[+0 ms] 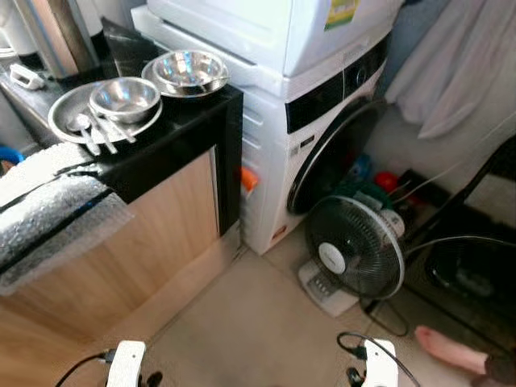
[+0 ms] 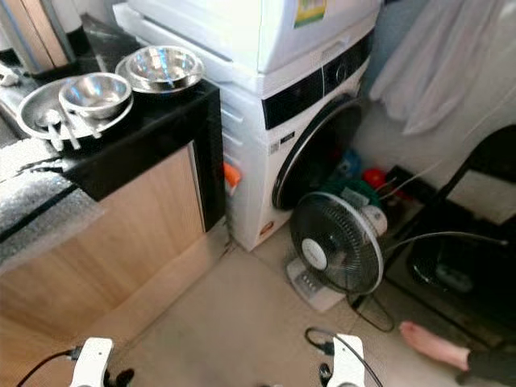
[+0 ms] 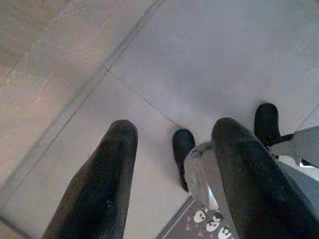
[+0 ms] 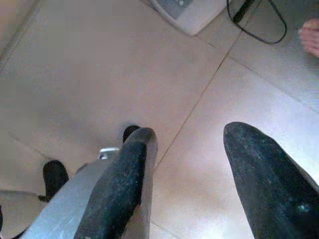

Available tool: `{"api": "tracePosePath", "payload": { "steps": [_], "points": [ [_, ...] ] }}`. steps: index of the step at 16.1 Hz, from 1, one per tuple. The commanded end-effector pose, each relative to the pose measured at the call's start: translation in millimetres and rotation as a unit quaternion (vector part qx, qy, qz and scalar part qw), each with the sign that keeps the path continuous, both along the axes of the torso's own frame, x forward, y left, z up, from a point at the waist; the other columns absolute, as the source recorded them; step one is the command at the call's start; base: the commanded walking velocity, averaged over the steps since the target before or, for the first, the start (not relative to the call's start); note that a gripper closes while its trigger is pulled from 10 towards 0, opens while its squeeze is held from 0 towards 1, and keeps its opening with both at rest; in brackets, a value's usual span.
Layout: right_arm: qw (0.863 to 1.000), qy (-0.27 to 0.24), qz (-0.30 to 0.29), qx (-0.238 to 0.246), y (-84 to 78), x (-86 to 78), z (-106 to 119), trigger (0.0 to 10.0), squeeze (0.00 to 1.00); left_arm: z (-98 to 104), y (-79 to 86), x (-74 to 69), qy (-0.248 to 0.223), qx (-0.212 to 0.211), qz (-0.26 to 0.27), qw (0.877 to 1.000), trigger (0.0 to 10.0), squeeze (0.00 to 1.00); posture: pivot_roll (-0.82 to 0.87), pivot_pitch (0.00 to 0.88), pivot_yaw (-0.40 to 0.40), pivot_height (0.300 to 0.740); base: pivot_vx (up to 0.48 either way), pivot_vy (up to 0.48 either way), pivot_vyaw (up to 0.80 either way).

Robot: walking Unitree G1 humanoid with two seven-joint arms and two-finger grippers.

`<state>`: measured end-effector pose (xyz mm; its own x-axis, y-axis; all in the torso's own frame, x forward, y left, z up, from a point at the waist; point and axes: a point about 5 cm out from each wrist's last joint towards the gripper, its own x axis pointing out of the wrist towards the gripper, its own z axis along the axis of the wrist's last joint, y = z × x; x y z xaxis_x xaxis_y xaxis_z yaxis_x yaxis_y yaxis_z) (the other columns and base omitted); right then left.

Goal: Kitchen organization

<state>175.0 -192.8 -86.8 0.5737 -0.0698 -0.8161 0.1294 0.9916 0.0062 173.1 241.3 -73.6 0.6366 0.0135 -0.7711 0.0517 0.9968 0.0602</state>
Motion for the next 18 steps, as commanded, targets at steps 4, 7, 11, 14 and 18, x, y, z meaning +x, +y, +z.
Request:
{"api": "tracePosePath", "payload": {
  "steps": [4, 7, 11, 14, 18],
  "points": [
    [1.000, 0.005, -0.007, 0.002, -1.3, -5.0, -2.0, 10.0, 0.00, -7.6, 0.8, -16.5, 0.025, -0.009, 0.019, 0.999, 10.0, 0.00, 0.07, 0.140, -0.017, 0.740, 0.000, 0.000, 0.00],
    [1.000, 0.002, -0.008, 0.003, -0.8, -4.2, -1.7, 10.0, 0.00, -7.7, 1.0, -16.8, 0.024, -0.011, 0.024, 0.999, 10.0, 0.00, 0.07, 0.138, -0.017, 0.740, 0.000, 0.086, 0.00],
    [1.000, 0.001, -0.008, 0.004, -0.3, -4.3, -1.7, 10.0, 0.00, -7.9, 1.4, -17.3, 0.027, -0.009, 0.022, 0.999, 10.0, 0.00, 0.07, 0.137, -0.017, 0.740, 0.000, 0.259, 0.00],
    [1.000, 0.001, -0.001, 0.002, -0.1, -4.0, -1.6, 10.0, 0.00, -8.0, 1.7, -17.5, 0.028, -0.009, 0.023, 0.999, 10.0, 0.00, 0.07, 0.136, -0.015, 0.740, 0.000, 0.259, 0.00],
    [1.000, -0.013, 0.001, 0.002, 0.6, -0.8, 0.3, 10.0, 0.00, -7.8, 2.0, -17.4, 0.029, -0.008, 0.021, 0.999, 10.0, 0.00, 0.07, 0.133, -0.014, 0.740, 0.000, 0.190, 0.75]
  ]
}}
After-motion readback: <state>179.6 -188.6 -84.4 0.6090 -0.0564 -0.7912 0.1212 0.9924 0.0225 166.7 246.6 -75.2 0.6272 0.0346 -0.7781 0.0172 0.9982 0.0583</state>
